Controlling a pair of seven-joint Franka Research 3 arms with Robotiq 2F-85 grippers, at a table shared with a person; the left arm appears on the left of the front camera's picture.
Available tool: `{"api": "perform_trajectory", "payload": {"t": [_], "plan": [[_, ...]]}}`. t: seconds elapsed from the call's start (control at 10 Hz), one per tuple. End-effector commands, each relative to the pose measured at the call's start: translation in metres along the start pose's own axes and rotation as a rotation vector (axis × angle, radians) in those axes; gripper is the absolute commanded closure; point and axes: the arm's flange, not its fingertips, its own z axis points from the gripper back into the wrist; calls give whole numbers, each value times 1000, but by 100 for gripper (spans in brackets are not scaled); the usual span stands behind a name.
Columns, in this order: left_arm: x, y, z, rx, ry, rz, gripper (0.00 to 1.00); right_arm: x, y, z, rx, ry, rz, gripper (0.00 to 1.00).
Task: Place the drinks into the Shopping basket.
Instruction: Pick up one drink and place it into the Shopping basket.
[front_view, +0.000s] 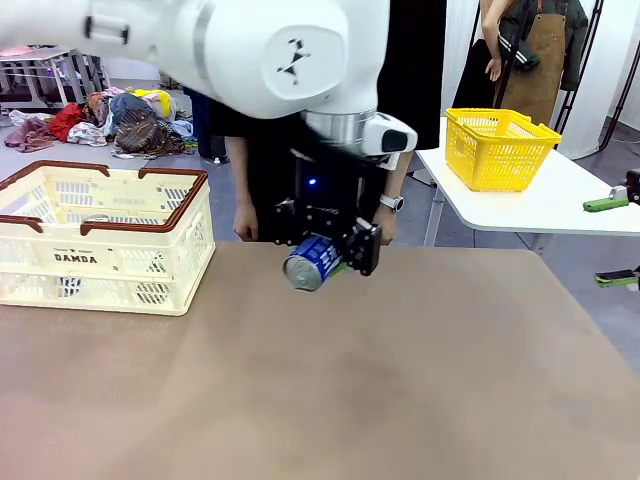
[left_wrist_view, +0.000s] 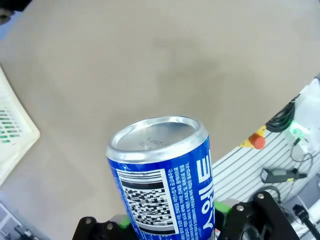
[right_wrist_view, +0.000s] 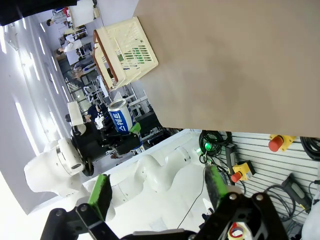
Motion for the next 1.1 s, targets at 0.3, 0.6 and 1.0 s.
{"api": "perform_trajectory", "payload": {"t": [0.3, 0.6, 1.0], "plan": [[12, -3, -5, -14, 13, 34, 100, 0, 4, 0, 29, 5, 7, 0], [22, 76, 26, 32, 31, -93, 100, 0, 4, 0, 29, 5, 7, 0], [-9, 226, 52, 42, -119, 47, 100, 0, 4, 0, 29, 5, 7, 0]]}}
